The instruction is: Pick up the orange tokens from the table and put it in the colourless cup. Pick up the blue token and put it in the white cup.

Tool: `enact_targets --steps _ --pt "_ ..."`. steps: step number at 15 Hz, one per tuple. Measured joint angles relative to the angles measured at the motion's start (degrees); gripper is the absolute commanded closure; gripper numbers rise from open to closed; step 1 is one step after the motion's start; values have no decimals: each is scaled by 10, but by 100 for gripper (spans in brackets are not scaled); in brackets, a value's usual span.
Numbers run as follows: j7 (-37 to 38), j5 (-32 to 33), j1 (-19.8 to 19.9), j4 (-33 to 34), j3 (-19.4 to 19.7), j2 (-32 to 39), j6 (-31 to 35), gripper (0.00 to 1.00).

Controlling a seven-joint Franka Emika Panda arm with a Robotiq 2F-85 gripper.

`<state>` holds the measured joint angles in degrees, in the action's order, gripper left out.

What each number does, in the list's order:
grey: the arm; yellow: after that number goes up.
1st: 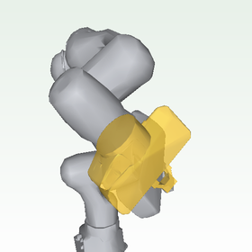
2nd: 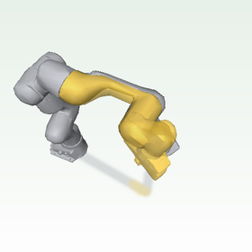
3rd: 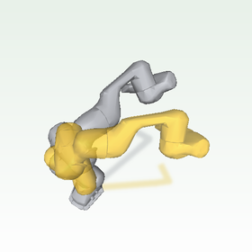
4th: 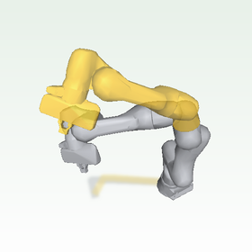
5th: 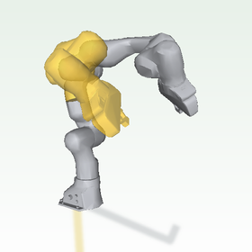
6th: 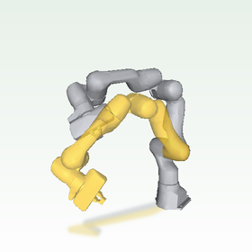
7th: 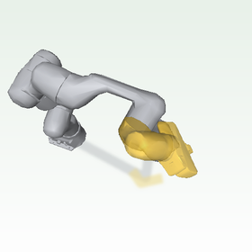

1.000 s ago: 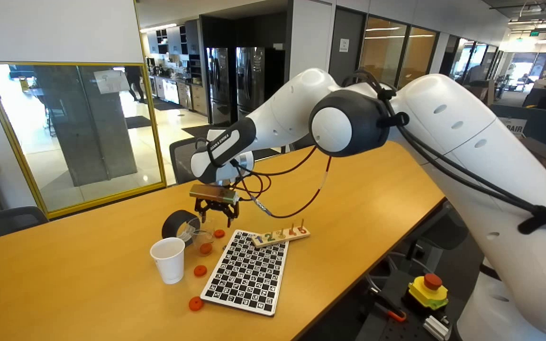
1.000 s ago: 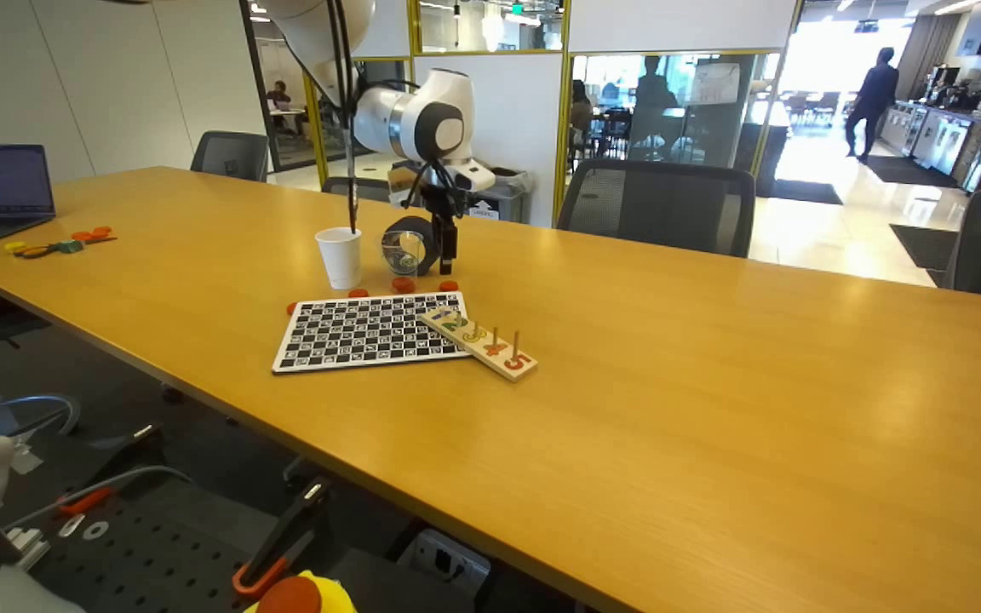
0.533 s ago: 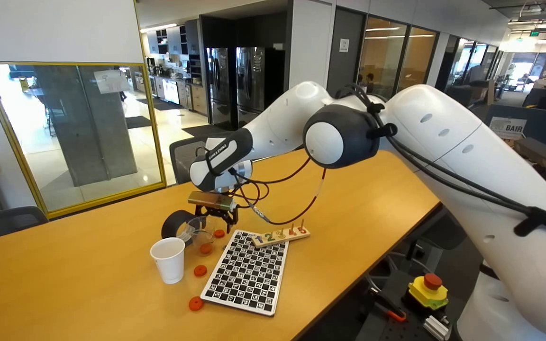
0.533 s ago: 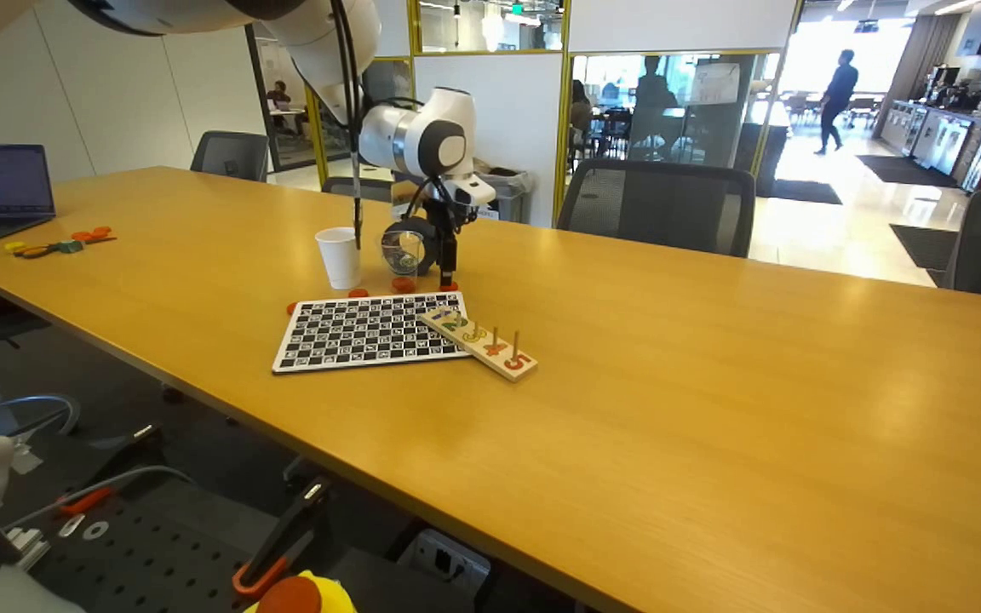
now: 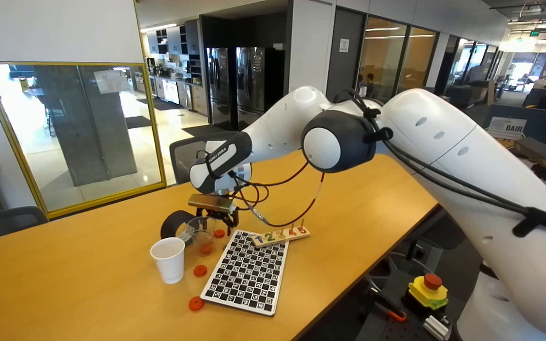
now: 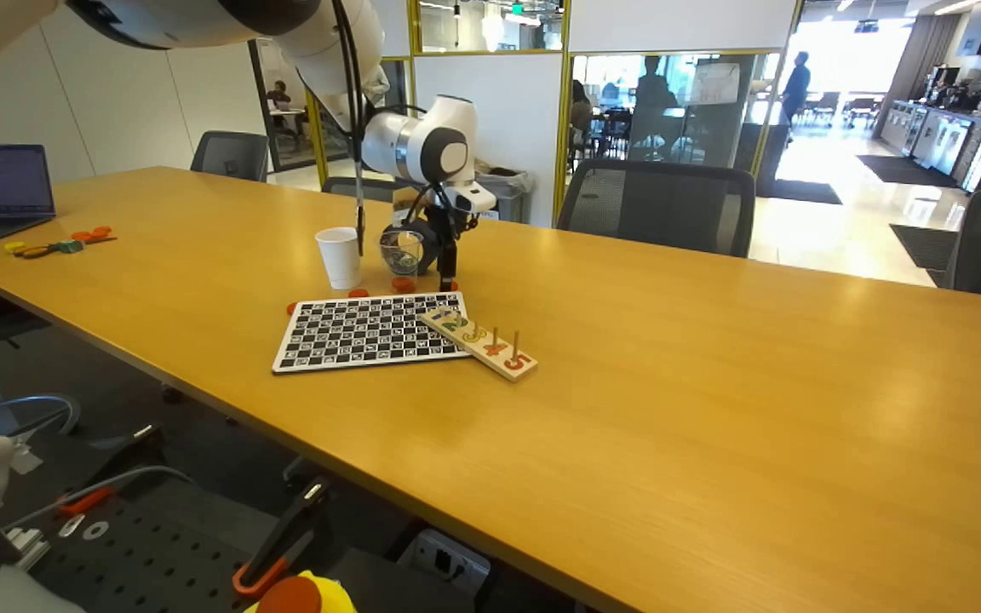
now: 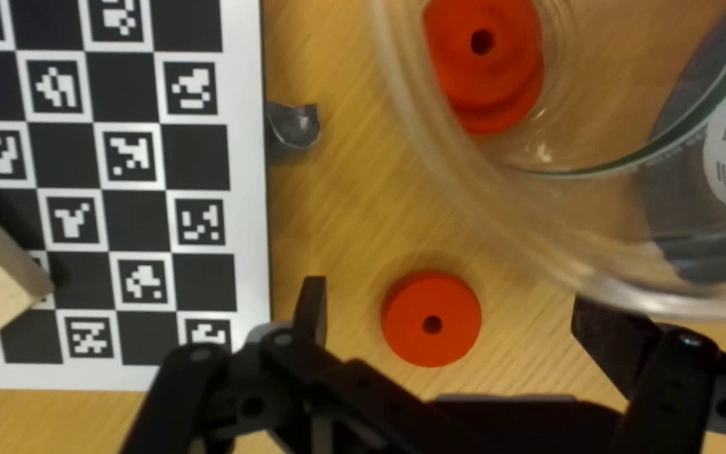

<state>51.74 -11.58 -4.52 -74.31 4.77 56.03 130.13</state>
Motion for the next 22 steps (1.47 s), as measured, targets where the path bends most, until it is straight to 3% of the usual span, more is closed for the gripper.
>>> enact_targets --steps 3,4,6,12,19,22 --pt "3 0 2 6 1 4 -4 0" --pt "4 0 2 8 1 6 -5 24" --pt "6 1 2 11 3 9 -5 34" --pt "4 25 2 20 4 11 -34 82" --pt "-3 49 3 22 13 4 -40 83" --pt "-6 69 2 7 27 -35 -35 83"
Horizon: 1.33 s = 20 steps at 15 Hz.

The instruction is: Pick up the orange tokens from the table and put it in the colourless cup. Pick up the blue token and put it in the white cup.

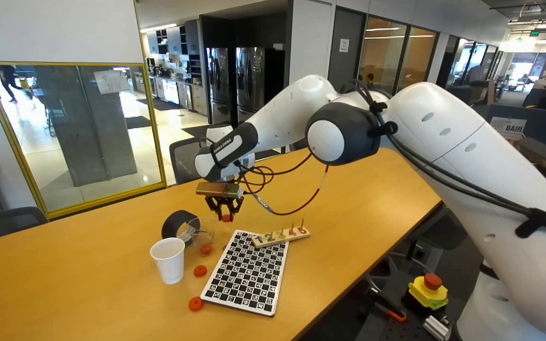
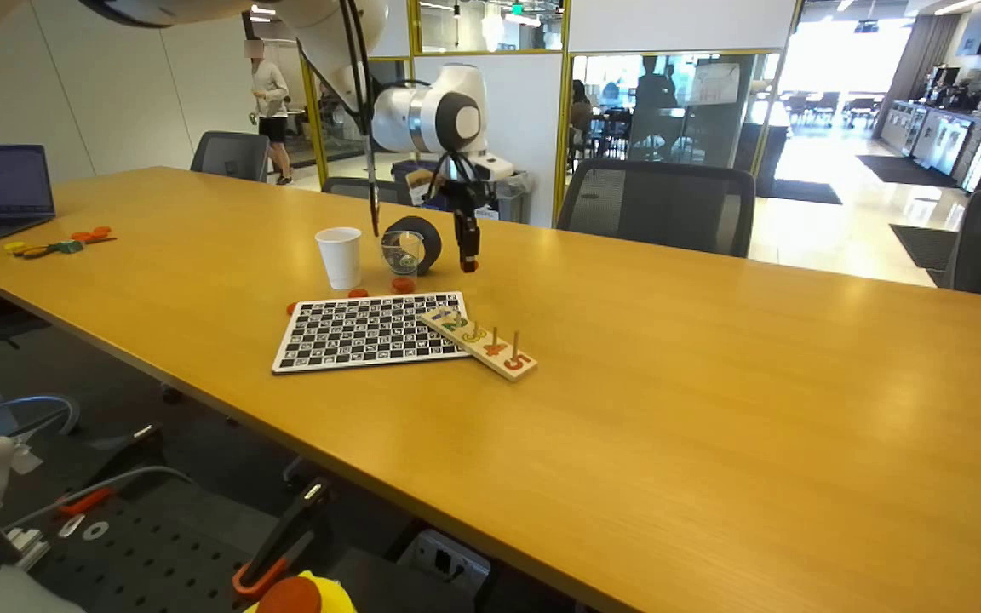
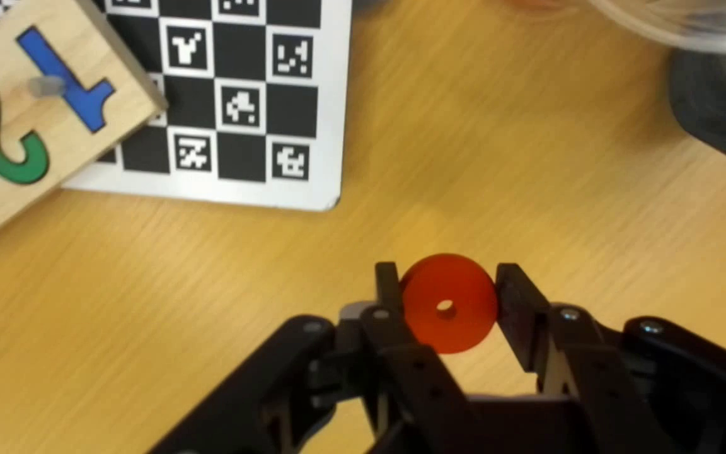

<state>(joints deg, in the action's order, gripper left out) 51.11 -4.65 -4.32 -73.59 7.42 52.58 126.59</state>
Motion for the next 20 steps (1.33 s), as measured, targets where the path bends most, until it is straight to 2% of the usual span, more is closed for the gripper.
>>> enact_targets --steps 4,9,16,20 --pt "-46 21 -6 -64 -2 -90 17 83" --pt "-171 11 -6 -140 -49 -165 34 83" --pt "-374 -73 18 -186 -112 -175 31 83" --pt "-434 -94 34 -190 -121 -169 17 83"
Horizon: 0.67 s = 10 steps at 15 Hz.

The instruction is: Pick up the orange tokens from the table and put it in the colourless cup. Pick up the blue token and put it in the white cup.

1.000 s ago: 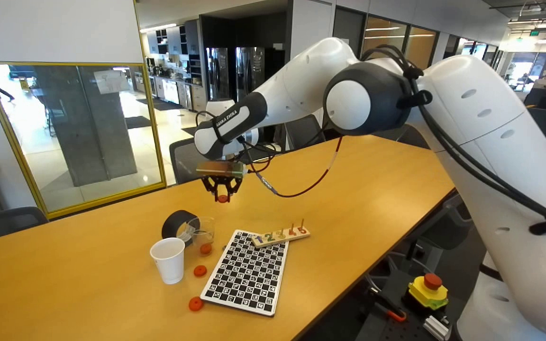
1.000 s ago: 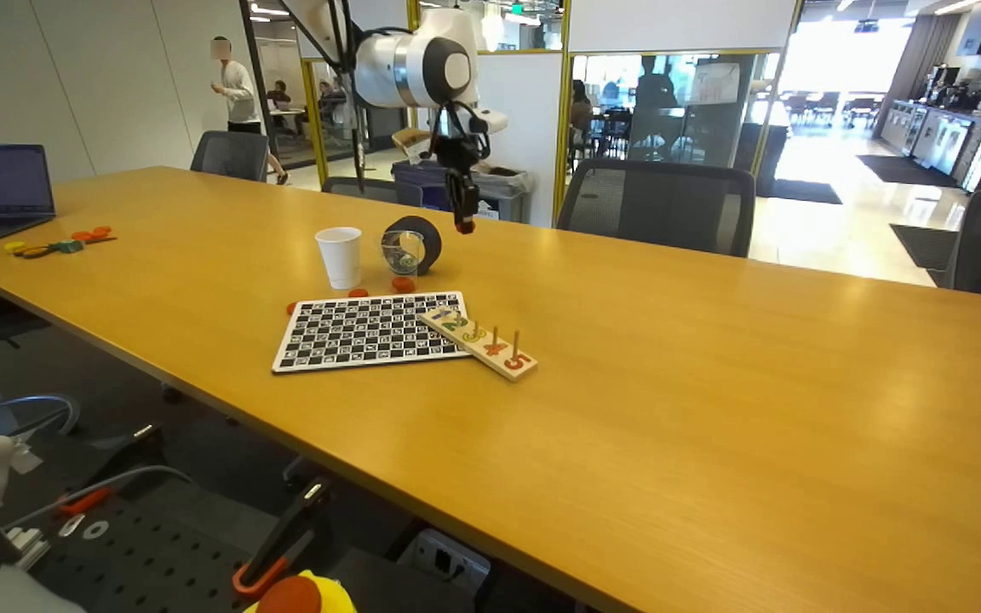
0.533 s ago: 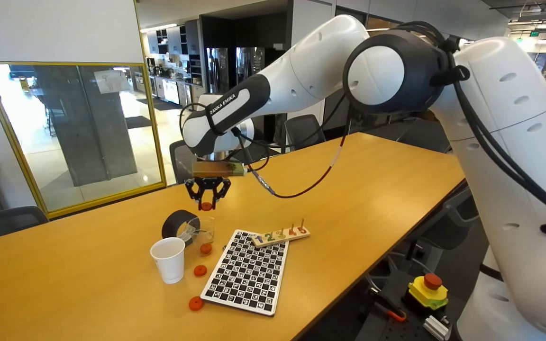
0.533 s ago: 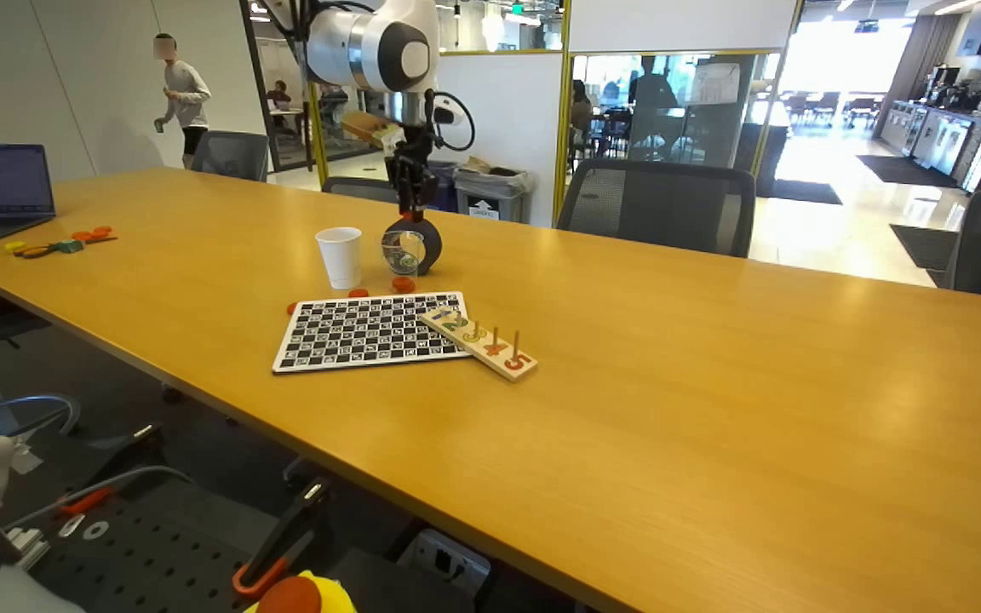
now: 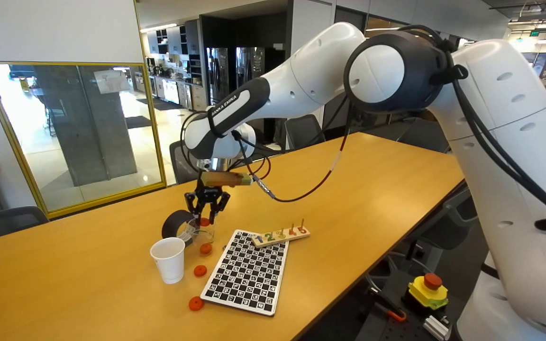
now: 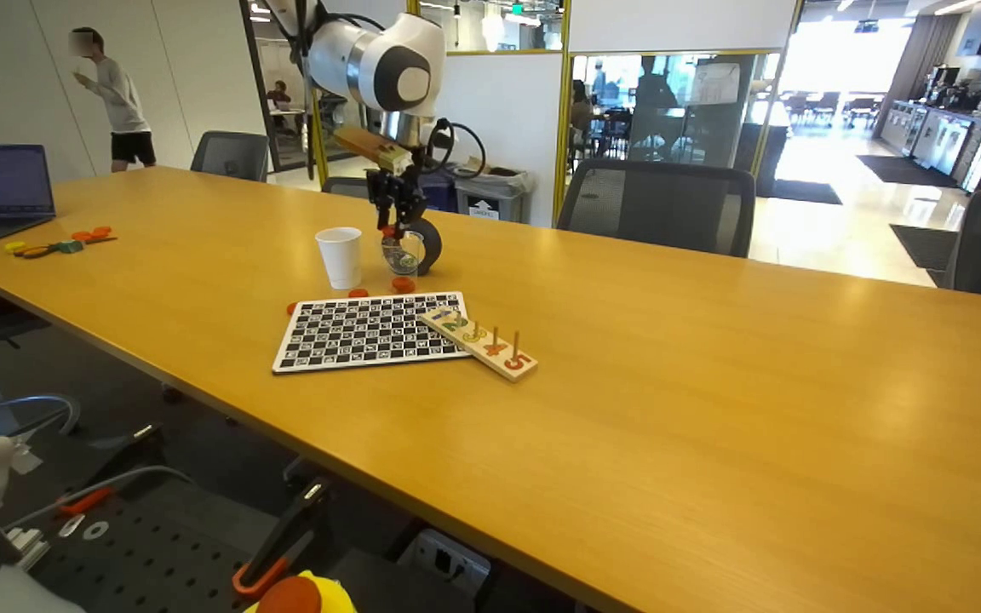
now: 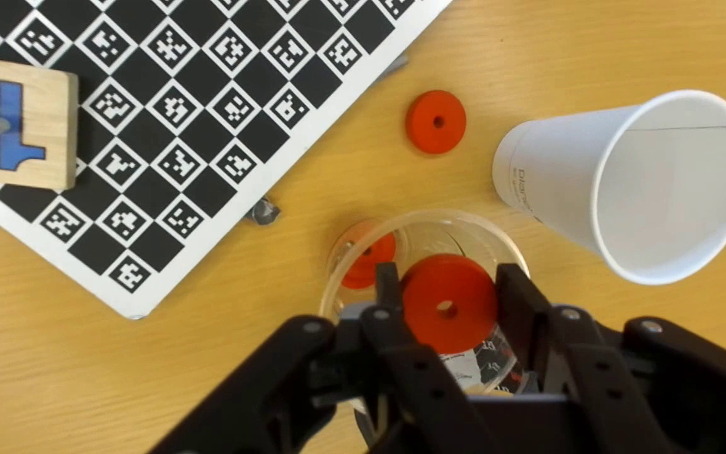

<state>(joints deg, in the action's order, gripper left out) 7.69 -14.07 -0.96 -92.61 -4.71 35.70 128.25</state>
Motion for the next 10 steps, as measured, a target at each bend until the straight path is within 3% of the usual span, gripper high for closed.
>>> enact_targets --steps 10 --pt "-11 0 3 3 0 5 -6 83"
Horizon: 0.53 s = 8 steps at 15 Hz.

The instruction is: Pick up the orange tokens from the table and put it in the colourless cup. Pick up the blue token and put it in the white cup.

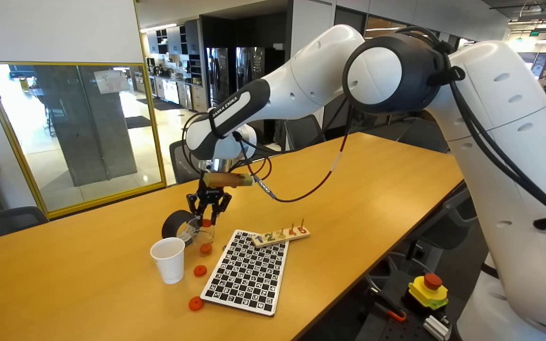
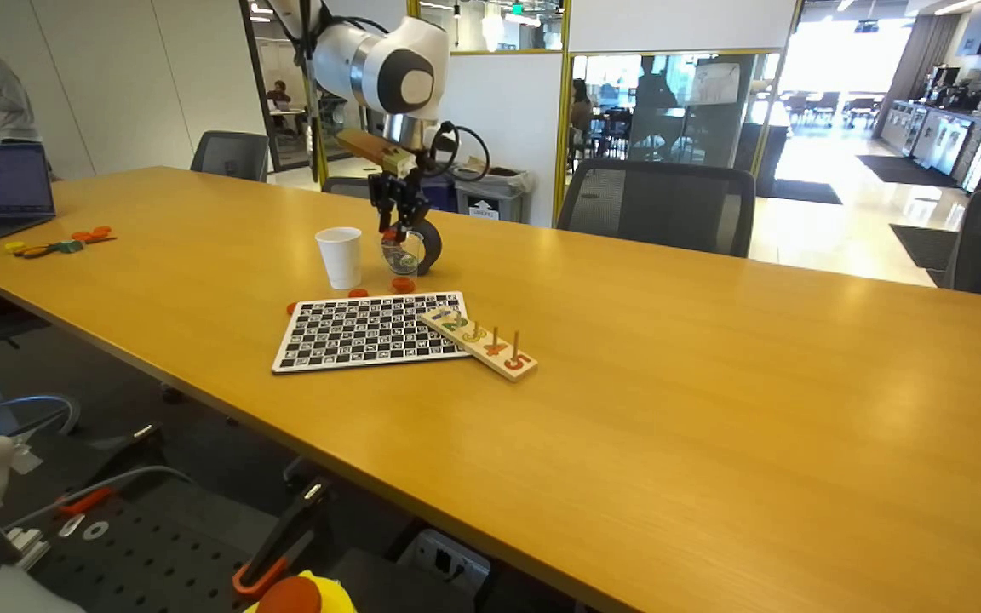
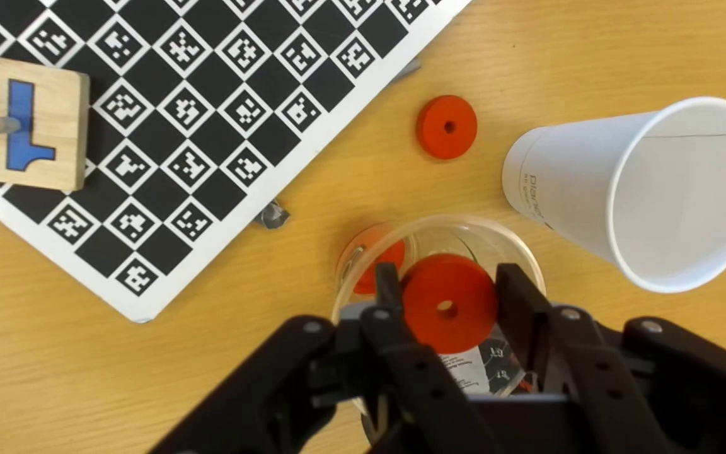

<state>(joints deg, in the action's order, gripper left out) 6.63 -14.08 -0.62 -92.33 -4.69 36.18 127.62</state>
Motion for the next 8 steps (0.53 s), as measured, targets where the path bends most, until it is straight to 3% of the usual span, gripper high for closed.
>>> enact_targets --steps 1,2,4,8 --pt "0 0 -1 1 0 0 0 83" --pt "0 1 -3 1 0 0 0 33" --pt "1 4 -6 3 1 0 2 28" --pt "1 10 -9 5 5 -3 6 0"
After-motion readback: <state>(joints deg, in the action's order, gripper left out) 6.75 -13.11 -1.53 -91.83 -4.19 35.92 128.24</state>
